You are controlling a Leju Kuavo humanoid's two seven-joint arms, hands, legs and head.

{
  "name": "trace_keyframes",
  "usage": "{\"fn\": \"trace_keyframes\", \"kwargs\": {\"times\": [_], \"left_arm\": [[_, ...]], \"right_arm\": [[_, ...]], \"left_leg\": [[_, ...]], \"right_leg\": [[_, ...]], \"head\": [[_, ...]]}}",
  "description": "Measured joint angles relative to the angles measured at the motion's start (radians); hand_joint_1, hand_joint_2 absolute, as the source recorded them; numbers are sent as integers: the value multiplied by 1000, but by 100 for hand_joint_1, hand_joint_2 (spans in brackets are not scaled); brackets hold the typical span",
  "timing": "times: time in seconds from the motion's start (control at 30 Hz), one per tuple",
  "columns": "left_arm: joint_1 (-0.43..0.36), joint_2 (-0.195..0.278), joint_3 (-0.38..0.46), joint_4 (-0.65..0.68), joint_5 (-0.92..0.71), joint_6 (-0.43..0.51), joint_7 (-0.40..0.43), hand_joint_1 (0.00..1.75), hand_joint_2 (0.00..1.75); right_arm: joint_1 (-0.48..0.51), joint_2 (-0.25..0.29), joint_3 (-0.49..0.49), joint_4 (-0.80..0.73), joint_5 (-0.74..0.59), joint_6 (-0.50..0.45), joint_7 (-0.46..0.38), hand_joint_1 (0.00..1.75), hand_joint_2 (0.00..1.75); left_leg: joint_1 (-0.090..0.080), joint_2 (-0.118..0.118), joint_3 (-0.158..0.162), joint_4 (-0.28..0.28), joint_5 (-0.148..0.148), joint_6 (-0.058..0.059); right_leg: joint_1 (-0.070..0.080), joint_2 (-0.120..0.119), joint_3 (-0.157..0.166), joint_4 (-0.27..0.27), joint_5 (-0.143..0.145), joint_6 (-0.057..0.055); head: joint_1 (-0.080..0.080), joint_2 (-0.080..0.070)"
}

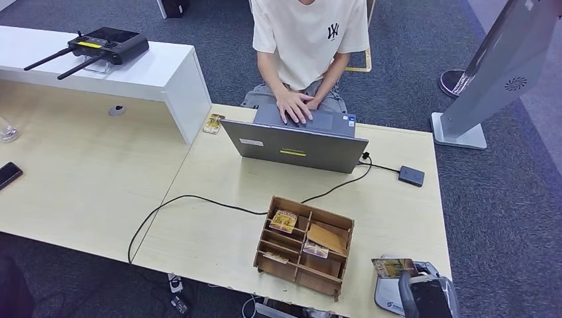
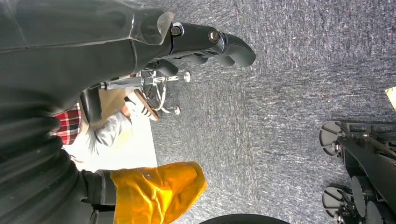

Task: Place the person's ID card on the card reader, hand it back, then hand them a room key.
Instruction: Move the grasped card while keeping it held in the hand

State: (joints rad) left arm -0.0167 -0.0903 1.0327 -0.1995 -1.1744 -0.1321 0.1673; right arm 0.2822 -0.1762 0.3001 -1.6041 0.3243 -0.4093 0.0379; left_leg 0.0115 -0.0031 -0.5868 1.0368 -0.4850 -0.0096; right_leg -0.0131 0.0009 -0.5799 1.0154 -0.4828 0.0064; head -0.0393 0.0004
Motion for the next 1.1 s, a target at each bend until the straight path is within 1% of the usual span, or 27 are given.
{"fn": "trace_keyframes", "kwargs": {"times": [0.27, 0.5, 0.73, 1.1], "left_arm": [[0, 6, 0, 0, -8, -4, 4, 0, 175], [0, 7, 0, 0, -12, -4, 9, 0, 175], [0, 7, 1, 0, -15, -5, 9, 0, 175], [0, 7, 18, 0, -26, -9, 11, 0, 175]], "right_arm": [[-3, -23, 1, 38, 20, 31, 39, 175, 175], [-14, -33, 2, 59, 30, 41, 47, 175, 175], [-22, -34, 3, 75, 48, 46, 60, 175, 175], [-48, -34, 3, 103, 124, 68, 89, 175, 175]], "left_leg": [[0, 0, 0, 0, 0, 0], [0, 0, 0, 0, 0, 0], [0, 0, 0, 0, 0, 0], [0, 0, 0, 0, 0, 0]], "right_leg": [[0, 0, 0, 0, 0, 0], [0, 0, 0, 0, 0, 0], [0, 0, 0, 0, 0, 0], [0, 0, 0, 0, 0, 0]], "head": [[0, 0], [0, 0], [0, 0], [0, 0]]}}
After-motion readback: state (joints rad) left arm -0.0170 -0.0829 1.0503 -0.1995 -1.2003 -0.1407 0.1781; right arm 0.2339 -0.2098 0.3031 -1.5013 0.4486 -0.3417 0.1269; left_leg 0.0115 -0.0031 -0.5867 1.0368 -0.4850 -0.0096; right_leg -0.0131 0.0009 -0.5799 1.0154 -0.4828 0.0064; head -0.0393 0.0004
